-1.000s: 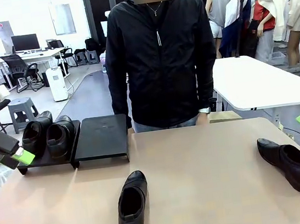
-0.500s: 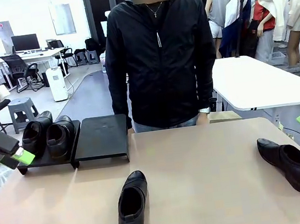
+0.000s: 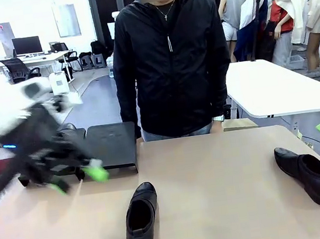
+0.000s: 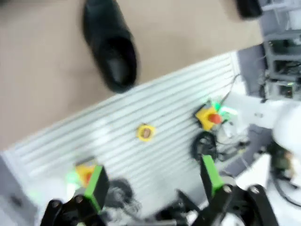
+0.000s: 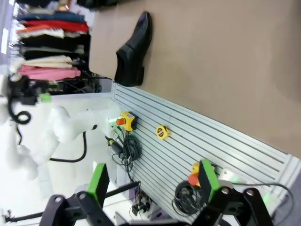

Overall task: Organize the shoes by placing them on the stand.
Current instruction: Place the Shoe from the middle of the table onto the Shoes Stand.

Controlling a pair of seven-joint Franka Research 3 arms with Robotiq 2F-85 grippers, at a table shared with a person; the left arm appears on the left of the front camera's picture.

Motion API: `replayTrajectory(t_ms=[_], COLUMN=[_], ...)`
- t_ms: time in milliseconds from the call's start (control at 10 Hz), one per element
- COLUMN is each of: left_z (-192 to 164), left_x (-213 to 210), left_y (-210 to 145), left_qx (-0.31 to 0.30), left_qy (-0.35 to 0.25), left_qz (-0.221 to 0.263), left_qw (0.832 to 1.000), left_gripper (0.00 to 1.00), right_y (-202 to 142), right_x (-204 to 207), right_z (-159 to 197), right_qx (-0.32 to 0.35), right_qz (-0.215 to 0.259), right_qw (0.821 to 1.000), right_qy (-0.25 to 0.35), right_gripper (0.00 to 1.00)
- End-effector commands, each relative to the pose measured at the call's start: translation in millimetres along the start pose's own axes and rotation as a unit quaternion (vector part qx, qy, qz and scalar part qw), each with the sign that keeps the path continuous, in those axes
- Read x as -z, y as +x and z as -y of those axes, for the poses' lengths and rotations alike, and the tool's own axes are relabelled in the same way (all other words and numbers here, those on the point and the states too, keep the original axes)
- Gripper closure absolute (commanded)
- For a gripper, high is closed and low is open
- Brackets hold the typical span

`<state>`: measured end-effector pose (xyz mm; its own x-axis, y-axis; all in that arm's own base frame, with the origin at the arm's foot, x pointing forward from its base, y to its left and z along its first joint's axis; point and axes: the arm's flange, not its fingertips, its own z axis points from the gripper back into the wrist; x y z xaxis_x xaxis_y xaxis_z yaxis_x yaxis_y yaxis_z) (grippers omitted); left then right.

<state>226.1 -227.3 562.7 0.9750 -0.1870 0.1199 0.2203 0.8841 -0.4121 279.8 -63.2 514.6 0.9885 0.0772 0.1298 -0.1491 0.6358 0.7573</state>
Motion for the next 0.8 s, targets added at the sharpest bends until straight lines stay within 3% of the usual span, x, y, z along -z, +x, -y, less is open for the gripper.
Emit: replayTrajectory(t_ms=[0, 100, 200, 300, 400, 700], left_z=[95.5, 122.4, 134.3, 135.3, 137.7, 146.1], left_x=[47.4, 70.8, 80.0, 71.9, 89.7, 91.7], left_y=[27.7, 27.0, 32.5, 35.7, -0.4, 15.3], left_qx=[-0.097, -0.096, -0.106, -0.078, -0.092, -0.085], left_qy=[0.042, 0.065, 0.101, 0.104, 0.066, 0.077], left_qz=[-0.067, -0.079, -0.023, 0.013, -0.056, -0.042], left_qw=[0.992, 0.990, 0.989, 0.991, 0.992, 0.993], left_gripper=[0.00, 0.00, 0.00, 0.00, 0.00, 0.00], right_y=[-0.1, -0.1, -0.1, -0.1, -0.1, -0.1], right_x=[-3.8, -3.8, -3.8, -3.8, -3.8, -3.8], right_z=[2.8, 2.8, 2.8, 2.8, 2.8, 2.8], right_qx=[-0.013, -0.013, -0.013, -0.013, -0.013, -0.013], right_qz=[-0.003, -0.003, -0.003, -0.003, -0.003, -0.003], right_qw=[1.000, 1.000, 1.000, 1.000, 1.000, 1.000], right_qy=[0.001, 0.001, 0.001, 0.001, 0.001, 0.001], right_gripper=[0.00, 0.00, 0.00, 0.00, 0.00, 0.00])
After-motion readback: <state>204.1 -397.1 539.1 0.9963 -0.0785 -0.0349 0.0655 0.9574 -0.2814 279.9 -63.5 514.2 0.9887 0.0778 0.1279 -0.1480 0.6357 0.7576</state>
